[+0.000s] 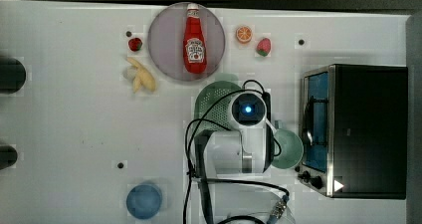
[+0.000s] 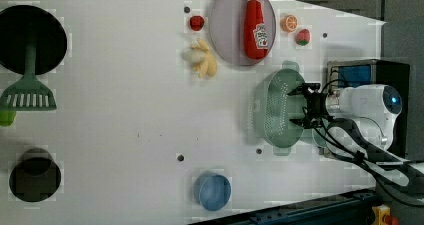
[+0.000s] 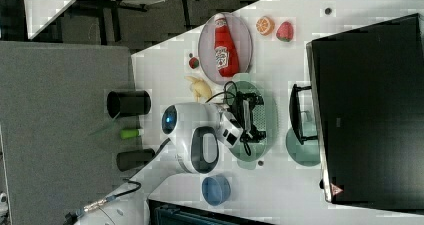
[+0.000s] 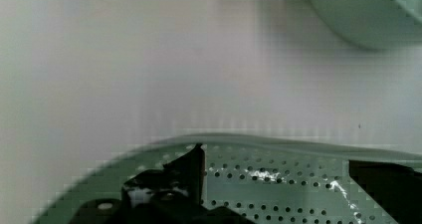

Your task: Drag strainer left to right.

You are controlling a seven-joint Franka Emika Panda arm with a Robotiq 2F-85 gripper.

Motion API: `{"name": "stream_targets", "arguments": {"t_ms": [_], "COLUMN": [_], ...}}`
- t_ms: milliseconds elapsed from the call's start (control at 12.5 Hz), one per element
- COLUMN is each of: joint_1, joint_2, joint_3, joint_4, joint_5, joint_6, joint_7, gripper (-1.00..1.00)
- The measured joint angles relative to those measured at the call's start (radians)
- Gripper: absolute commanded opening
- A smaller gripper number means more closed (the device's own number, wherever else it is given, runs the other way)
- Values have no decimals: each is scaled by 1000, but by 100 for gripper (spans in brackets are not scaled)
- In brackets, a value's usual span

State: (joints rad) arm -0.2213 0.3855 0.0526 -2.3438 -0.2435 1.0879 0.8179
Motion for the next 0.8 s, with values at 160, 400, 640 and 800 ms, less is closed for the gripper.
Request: {"name": "stream_targets", "arguments": {"t_ms": [160, 400, 640, 800], "joint_1": [6, 5, -10, 12], "joint_2": [-1, -20, -132, -231], "joint_3": [-20, -16, 33, 54], "joint_4": [2, -4, -18, 10], "joint_5": [-2, 6, 0, 85], "joint_6": [-6, -16, -135, -240], "joint_7": [-18, -76, -253, -349], "gripper": [100, 100, 100, 100]}}
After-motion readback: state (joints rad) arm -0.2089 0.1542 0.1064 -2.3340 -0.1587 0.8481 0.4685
